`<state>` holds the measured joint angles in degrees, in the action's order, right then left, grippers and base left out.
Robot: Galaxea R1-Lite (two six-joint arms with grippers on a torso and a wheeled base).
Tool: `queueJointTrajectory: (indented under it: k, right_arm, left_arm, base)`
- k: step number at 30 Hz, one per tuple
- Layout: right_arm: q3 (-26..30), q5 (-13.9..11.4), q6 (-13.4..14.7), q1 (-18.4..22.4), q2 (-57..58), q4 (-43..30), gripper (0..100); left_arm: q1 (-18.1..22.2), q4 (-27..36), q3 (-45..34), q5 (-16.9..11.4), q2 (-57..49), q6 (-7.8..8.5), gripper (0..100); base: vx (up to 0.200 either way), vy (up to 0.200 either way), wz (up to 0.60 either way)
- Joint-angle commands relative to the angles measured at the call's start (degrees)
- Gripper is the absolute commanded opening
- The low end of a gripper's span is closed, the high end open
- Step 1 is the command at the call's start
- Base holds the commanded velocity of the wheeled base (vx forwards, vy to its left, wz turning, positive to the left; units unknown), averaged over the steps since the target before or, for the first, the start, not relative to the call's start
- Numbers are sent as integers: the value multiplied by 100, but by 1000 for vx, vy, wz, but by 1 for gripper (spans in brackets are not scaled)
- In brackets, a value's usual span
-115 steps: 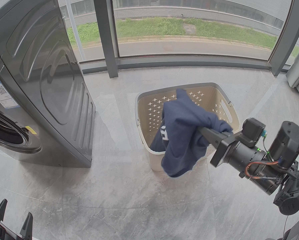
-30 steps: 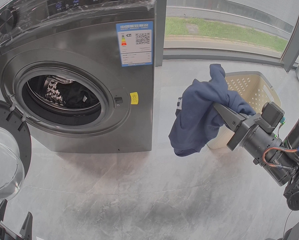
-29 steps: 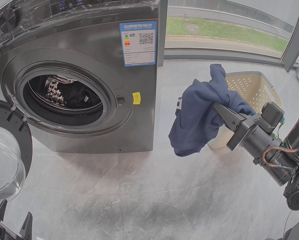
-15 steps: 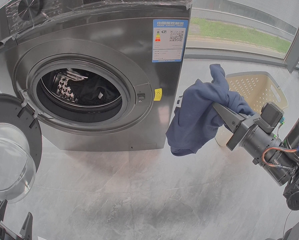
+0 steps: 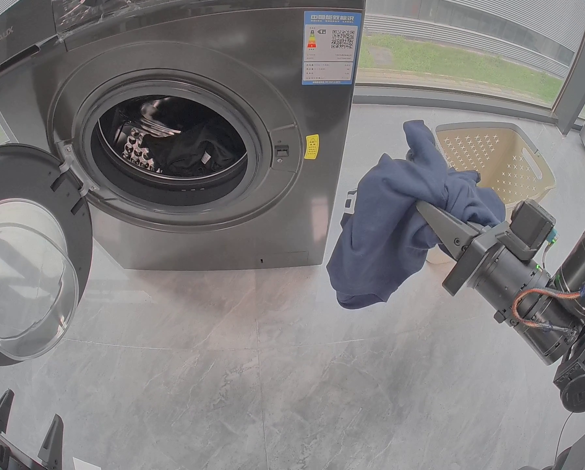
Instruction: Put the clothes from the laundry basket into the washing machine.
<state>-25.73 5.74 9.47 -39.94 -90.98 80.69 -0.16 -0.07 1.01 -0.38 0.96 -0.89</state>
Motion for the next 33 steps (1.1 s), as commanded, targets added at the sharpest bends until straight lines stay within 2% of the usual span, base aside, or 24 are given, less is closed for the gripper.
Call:
queueJointTrajectory:
  k: [1, 3, 27, 33]
  right_arm:
    - [-2, -3, 2, -5, -8, -1, 0]
    - [-2, -3, 2, -5, -8, -1, 0]
    - [25, 6, 2, -5, -8, -1, 0]
    - [33, 6, 2, -5, -16, -1, 0]
  left_arm:
    - [-2, 7, -92, -6, -79, 1, 100]
    - [-2, 7, -92, -6, -79, 1, 100]
    - [-11, 7, -92, 3, -79, -16, 100]
    - [-11, 7, -92, 3, -79, -25, 100]
  base:
    - [0, 0, 0]
    - [0, 0, 0]
    - [0, 200, 0]
    - [0, 0, 0]
